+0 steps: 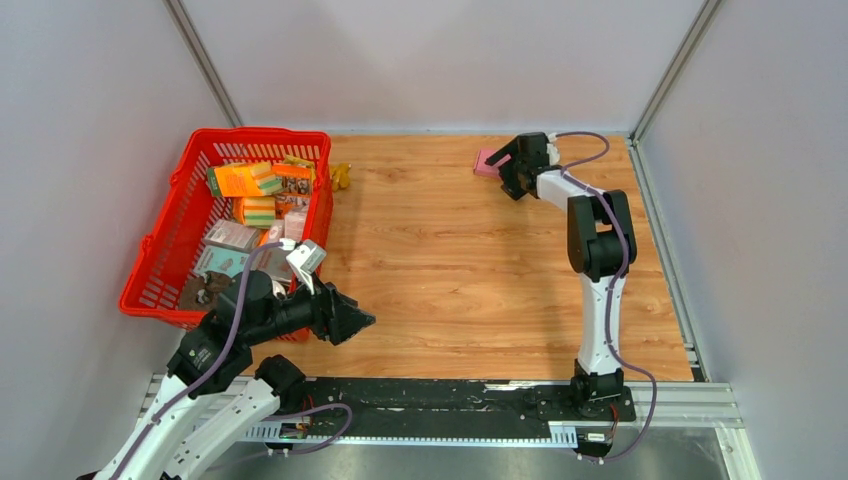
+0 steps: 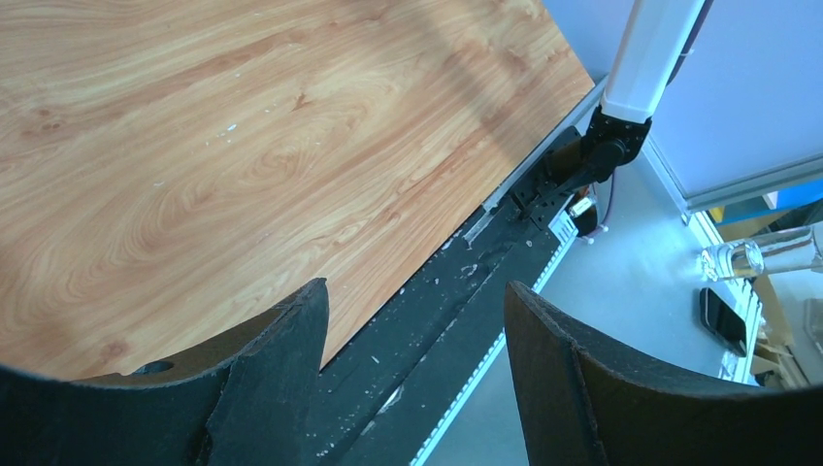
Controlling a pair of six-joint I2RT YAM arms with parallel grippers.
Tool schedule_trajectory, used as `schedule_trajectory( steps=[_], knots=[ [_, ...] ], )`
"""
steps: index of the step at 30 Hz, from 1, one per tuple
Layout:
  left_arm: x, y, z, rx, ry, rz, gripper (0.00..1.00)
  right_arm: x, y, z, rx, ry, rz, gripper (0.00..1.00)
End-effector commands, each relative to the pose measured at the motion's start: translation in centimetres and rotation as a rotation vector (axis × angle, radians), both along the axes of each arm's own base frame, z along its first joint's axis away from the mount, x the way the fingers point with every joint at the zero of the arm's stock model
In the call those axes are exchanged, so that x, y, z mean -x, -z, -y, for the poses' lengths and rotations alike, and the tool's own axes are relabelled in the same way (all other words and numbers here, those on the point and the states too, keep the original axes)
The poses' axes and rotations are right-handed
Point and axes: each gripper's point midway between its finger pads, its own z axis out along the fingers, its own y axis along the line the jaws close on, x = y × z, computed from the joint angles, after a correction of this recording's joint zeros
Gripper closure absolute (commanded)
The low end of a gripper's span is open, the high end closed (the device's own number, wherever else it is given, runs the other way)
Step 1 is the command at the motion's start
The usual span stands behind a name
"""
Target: Fold the paper box
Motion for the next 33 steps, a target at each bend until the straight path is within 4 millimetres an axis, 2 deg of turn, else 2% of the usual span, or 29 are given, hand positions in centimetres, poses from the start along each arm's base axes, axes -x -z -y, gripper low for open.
schedule_trajectory(
  steps=[1, 2, 7, 10, 11, 12, 16, 18, 19, 20, 22, 23, 24, 25, 26, 28, 29, 30, 31, 32, 33],
  knots=[
    [-0.2, -0.5, 0.4, 0.027, 0.007, 0.01, 0.26, 0.2, 2.1, 3.6, 0.129, 0.0, -0.04, 0.12],
    [-0.2, -0.5, 0.4, 0.027, 0.004, 0.009, 0.26, -0.4, 1.6, 3.6, 0.13, 0.0, -0.025, 0.12],
    [-0.5, -0.4, 0.4, 0.023, -0.006, 0.002, 0.26, -2.2, 1.8, 4.6, 0.151, 0.015, -0.024, 0.12],
    [-0.5, -0.2, 0.3, 0.016, -0.011, 0.001, 0.26, -3.4, 1.5, 3.9, 0.138, -0.018, 0.004, 0.12],
    [-0.6, -0.3, 0.3, 0.015, -0.014, 0.002, 0.26, -3.6, 2.0, 3.8, 0.133, -0.024, 0.001, 0.12],
    [-0.6, -0.3, 0.2, 0.016, -0.019, 0.003, 0.26, -4.2, 1.4, 3.7, 0.13, -0.022, 0.019, 0.12],
    [-0.8, -0.2, 0.3, 0.019, -0.027, -0.001, 0.26, -5.1, 1.2, 3.7, 0.131, -0.021, 0.034, 0.12],
    [-0.7, 0.0, 0.3, 0.02, -0.027, -0.006, 0.26, -4.6, 0.8, 2.8, 0.106, -0.05, 0.032, 0.12],
    [-0.8, 0.0, 0.3, 0.024, -0.029, -0.009, 0.26, -3.6, 1.8, 2.7, 0.11, -0.056, 0.004, 0.12],
    [-0.7, -0.1, 0.3, 0.025, -0.029, -0.009, 0.26, -3.2, 0.4, 2.5, 0.114, -0.063, 0.023, 0.12],
    [-0.6, -0.2, 0.3, 0.029, -0.03, -0.009, 0.26, -1.9, 0.2, 2.8, 0.138, -0.07, 0.018, 0.12],
    [-0.5, -0.4, 0.2, 0.031, -0.032, -0.007, 0.26, -0.2, -0.3, 3.1, 0.153, -0.078, -0.002, 0.12],
    [-0.4, -0.8, 0.1, 0.037, -0.031, -0.003, 0.26, 0.8, -0.7, 3.4, 0.182, -0.1, -0.006, 0.12],
    [-0.3, -1.0, -0.1, 0.04, -0.036, 0.007, 0.26, 1.9, -1.0, 4.4, 0.236, -0.078, -0.028, 0.12],
    [-0.3, -0.9, -0.6, 0.023, -0.058, 0.005, 0.26, 4.0, -2.4, 4.6, 0.271, -0.087, -0.031, 0.12],
    [-0.1, -2.1, -1.3, 0.013, -0.075, 0.042, 0.26, 6.5, -3.9, 5.9, 0.395, -0.109, -0.038, 0.11],
    [-0.1, -2.1, -1.9, -0.008, -0.093, 0.041, 0.26, 8.4, -7.1, 5.8, 0.435, -0.126, -0.005, 0.11],
    [0.0, -3.4, -2.3, -0.002, -0.105, 0.067, 0.26, 10.8, -6.4, 6.1, 0.477, -0.151, -0.042, 0.11],
    [0.0, -3.8, -2.5, -0.01, -0.113, 0.08, 0.26, 12.8, -7.0, 6.6, 0.549, -0.185, -0.065, 0.11],
    [0.0, -4.1, -3.0, -0.022, -0.131, 0.084, 0.26, 14.8, -10.5, 5.5, 0.568, -0.214, 0.003, 0.1],
    [0.0, -5.5, -3.4, -0.009, -0.146, 0.111, 0.25, 17.1, -10.2, 5.5, 0.603, -0.245, -0.019, 0.1]
  ],
)
